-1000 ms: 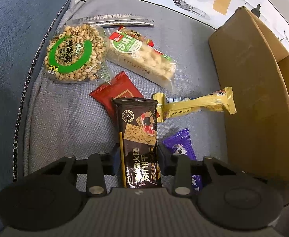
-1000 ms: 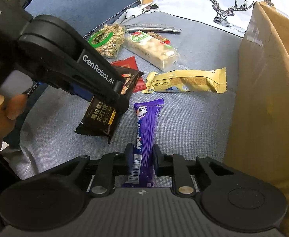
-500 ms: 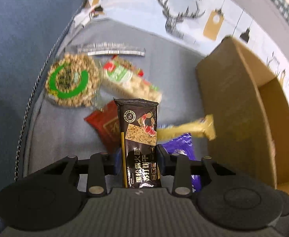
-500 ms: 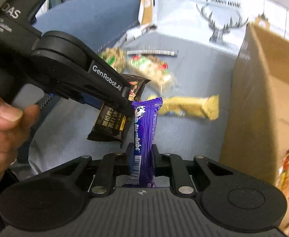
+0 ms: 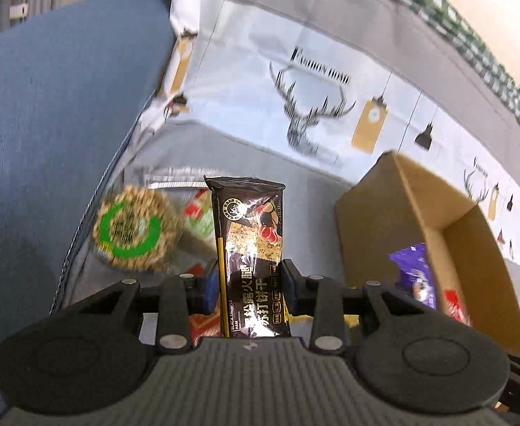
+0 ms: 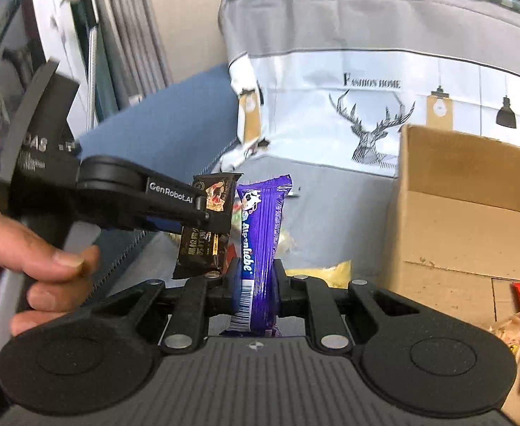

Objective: Organize snacks
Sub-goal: 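Carry the purple bar and dark biscuit packet over the box with both tools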

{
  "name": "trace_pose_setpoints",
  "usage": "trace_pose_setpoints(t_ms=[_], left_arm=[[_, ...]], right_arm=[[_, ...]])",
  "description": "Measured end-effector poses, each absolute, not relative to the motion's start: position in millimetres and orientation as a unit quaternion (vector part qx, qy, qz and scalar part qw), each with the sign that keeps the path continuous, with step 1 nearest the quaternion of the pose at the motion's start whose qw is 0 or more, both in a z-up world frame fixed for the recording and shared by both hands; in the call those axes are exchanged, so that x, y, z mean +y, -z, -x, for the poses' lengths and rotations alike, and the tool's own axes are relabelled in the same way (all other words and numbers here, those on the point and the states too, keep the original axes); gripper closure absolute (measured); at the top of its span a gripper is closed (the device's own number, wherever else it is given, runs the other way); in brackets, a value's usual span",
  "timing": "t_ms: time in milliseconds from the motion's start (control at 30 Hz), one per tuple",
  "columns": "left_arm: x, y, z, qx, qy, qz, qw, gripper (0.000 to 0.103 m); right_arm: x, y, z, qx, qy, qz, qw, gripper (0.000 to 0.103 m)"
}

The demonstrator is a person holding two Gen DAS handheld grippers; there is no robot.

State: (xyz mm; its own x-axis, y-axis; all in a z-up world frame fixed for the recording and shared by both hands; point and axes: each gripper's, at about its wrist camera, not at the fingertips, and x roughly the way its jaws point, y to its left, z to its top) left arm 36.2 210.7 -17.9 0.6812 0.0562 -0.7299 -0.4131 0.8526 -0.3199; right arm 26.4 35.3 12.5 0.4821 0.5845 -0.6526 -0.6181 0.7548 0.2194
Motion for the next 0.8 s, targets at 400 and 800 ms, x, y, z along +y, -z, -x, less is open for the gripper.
trace_pose_setpoints(t_ms=[400, 800], left_arm=[[185.5, -1.4, -50.9, 0.312, -0.114, 0.253, 0.909, 0.064], [138.1, -10.4, -74.5, 0.289, -0.066, 0.245, 0.923, 0.064]], right_arm=[[-24.6, -31.5, -40.9, 0.312, -0.334, -0.045, 0.888, 0.086], [-69.8, -31.9, -56.1, 0.281, -0.274, -0.066, 0.917, 0.086]])
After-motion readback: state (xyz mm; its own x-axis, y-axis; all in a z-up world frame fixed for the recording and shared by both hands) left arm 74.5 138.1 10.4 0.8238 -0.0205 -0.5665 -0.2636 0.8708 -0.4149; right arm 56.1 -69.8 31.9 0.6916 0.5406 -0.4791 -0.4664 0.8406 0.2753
